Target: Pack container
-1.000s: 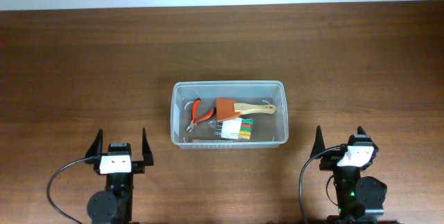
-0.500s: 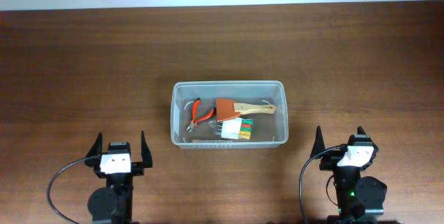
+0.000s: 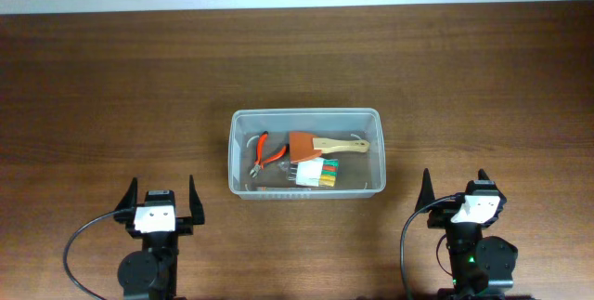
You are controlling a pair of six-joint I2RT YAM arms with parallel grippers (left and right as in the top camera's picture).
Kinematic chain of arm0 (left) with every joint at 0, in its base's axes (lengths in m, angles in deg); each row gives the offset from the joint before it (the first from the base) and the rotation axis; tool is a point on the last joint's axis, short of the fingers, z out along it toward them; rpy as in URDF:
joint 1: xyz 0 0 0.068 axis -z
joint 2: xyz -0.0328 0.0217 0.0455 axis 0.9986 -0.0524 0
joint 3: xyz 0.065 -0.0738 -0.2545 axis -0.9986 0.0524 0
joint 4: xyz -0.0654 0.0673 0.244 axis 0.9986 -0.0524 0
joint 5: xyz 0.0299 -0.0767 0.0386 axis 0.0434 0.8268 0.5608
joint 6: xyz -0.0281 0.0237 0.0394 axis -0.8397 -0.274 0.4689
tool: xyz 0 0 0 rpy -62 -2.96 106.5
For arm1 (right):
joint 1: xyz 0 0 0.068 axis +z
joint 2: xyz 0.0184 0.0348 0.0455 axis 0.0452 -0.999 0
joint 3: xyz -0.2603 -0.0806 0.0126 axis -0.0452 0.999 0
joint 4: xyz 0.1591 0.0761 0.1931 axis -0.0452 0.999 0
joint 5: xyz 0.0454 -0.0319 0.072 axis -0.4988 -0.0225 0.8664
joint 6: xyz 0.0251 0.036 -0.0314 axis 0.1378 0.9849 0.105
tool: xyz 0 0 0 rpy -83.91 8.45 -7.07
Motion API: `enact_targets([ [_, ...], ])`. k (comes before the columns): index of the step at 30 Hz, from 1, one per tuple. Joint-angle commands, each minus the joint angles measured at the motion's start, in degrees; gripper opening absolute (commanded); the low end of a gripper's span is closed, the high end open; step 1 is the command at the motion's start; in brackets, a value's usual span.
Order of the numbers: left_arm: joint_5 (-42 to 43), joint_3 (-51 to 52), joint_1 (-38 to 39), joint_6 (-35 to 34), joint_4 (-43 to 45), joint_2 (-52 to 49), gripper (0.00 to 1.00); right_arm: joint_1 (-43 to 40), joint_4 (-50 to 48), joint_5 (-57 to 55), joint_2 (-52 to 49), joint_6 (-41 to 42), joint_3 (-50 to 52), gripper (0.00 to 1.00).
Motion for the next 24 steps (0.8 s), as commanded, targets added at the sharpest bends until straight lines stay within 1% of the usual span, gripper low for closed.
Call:
enact_targets([
  [1, 1.3, 0.1, -0.3, -2.9, -0.3, 0.5, 0.99, -0.4, -0.2, 0.5, 0.4, 0.0, 0.7, 0.99],
  [3, 1.3, 0.1, -0.3, -3.9, -0.3, 0.5, 0.99, -0.4, -0.2, 0.5, 0.4, 0.0, 0.7, 0.99],
  [14, 1.4, 0.1, -0.3, -4.5, -0.3, 0.5, 0.99, -0.4, -0.2, 0.5, 0.4, 0.0, 0.7, 0.99],
  [19, 3.5, 0.1, -0.2, -4.5, -0.2, 0.5, 0.99, -0.4, -0.2, 0.5, 0.4, 0.0, 0.7, 0.99],
  [24, 3.6, 0.1, 2.2, -4.5, -0.2, 0.5, 0.99, -0.4, -0.2, 0.5, 0.4, 0.0, 0.7, 0.99],
])
